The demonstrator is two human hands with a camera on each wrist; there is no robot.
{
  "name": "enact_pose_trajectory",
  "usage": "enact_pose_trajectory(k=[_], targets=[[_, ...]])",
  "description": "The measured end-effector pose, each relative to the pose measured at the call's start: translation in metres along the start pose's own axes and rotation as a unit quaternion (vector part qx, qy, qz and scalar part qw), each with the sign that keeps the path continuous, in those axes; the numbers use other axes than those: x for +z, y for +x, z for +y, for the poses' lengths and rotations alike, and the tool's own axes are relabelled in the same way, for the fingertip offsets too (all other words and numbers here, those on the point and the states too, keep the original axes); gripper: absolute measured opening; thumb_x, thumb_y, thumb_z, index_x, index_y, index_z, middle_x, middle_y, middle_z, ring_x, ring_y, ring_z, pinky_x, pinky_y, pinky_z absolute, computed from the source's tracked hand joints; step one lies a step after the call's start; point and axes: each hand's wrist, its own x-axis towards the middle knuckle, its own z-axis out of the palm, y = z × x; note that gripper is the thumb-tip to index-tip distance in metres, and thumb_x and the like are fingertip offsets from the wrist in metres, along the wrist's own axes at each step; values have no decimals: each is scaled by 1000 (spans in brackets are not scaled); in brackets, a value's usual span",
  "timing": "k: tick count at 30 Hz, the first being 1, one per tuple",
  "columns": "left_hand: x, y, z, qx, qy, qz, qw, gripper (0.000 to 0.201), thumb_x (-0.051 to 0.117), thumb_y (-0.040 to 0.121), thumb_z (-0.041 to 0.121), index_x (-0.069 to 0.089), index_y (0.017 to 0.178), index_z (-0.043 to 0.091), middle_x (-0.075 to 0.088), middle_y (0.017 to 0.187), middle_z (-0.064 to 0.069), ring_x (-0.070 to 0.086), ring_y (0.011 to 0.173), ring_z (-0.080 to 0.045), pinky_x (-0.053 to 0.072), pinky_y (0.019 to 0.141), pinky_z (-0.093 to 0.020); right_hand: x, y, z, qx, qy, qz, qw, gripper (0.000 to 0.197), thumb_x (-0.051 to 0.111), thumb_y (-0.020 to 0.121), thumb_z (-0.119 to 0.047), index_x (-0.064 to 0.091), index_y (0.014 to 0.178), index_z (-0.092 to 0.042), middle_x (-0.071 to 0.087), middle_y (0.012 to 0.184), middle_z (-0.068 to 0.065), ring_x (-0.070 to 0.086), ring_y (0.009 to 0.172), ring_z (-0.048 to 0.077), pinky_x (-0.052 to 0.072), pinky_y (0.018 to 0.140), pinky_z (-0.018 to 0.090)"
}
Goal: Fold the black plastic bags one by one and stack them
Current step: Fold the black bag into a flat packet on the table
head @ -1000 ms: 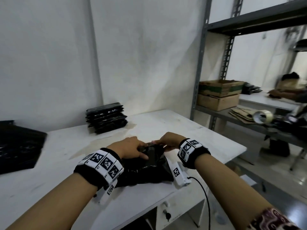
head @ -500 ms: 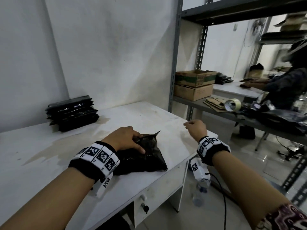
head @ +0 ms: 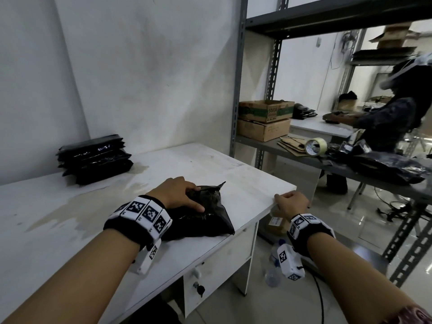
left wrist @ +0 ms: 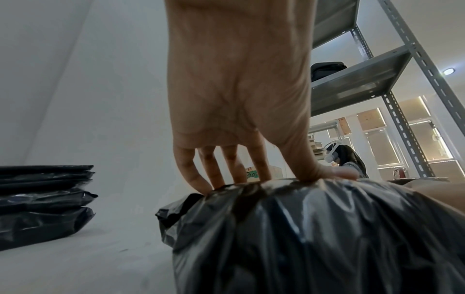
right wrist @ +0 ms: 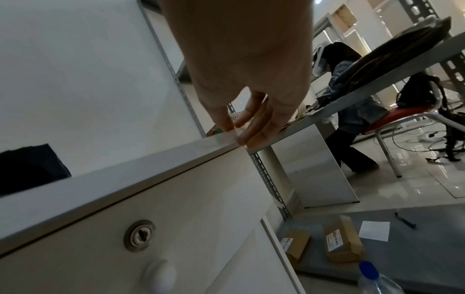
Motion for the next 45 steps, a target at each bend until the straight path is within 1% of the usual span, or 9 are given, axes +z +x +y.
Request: enact_pose_trajectory(k=[19,25,27,30,35,37,39,41,45], targets=[[1,0,-2,-16,-5,-18,1000,74,76,68,56,51,135,35,46,123,-4,42,124,-23,36,104,-31,-18,-10,-1,15,82,-63,995,11,81,68,-12,70,70,-9,72,76,11,70,81,30,59,82,45],[1,-2,-1,-17,10,-19,1000,73,75,70,58,49,134,36,44,124,-6,40,124,-26,36,104,-33,-24,-7,-20,25,26,-129,991,20,69,82,-4,61,65,-7,66,80,18,64,78,28,56,87,47],[1,-2,-2,-19,13,-17,1000,73,74,70,59,49,134,37,44,124,-7,40,124,-27,36,104,-34,-20,-9,-36,-5,-37,-142,989,8,63,86,-5,70,82,-6,69,100,20,64,90,29,52,94,43],[2,-2,-2,-18,14,-17,1000,73,74,70,60,49,134,37,44,123,-7,39,124,-27,36,105,-36,-12,-13,-59,-47,-101,-144,983,37,56,90,-5,59,126,1,61,126,16,58,116,32,45,102,36],[2,-2,-4,-15,13,-18,1000,73,73,70,60,48,134,37,43,122,-6,38,124,-26,35,105,-37,2,-8,-83,-48,-71,-129,988,39,51,90,1,54,128,7,68,104,27,69,86,34,58,79,38],[2,-2,-4,-14,11,-19,1000,73,73,70,60,48,134,37,43,123,-6,38,124,-25,35,105,-37,6,-6,-87,-41,-26,-109,993,28,51,87,2,63,113,0,69,94,26,67,75,29,57,69,31],[2,-2,-4,-13,12,-20,1000,73,74,70,60,48,134,37,43,124,-6,38,124,-25,36,105,-37,9,-6,-89,-30,-20,-89,995,10,60,82,-5,63,73,-8,68,70,14,62,63,20,50,59,20],[2,-2,-3,-13,13,-20,1000,74,74,70,60,48,135,37,43,124,-5,37,125,-25,36,105,-36,14,1,-89,-3,-6,-93,996,27,74,74,-7,54,56,-12,64,64,9,62,66,19,54,69,26],[0,-3,-2,-9,22,-24,999,74,74,70,60,48,135,35,43,125,-6,37,125,-25,36,104,-36,15,-1,-104,19,50,-73,996,27,73,72,5,56,58,-11,64,73,15,63,66,27,60,76,44]])
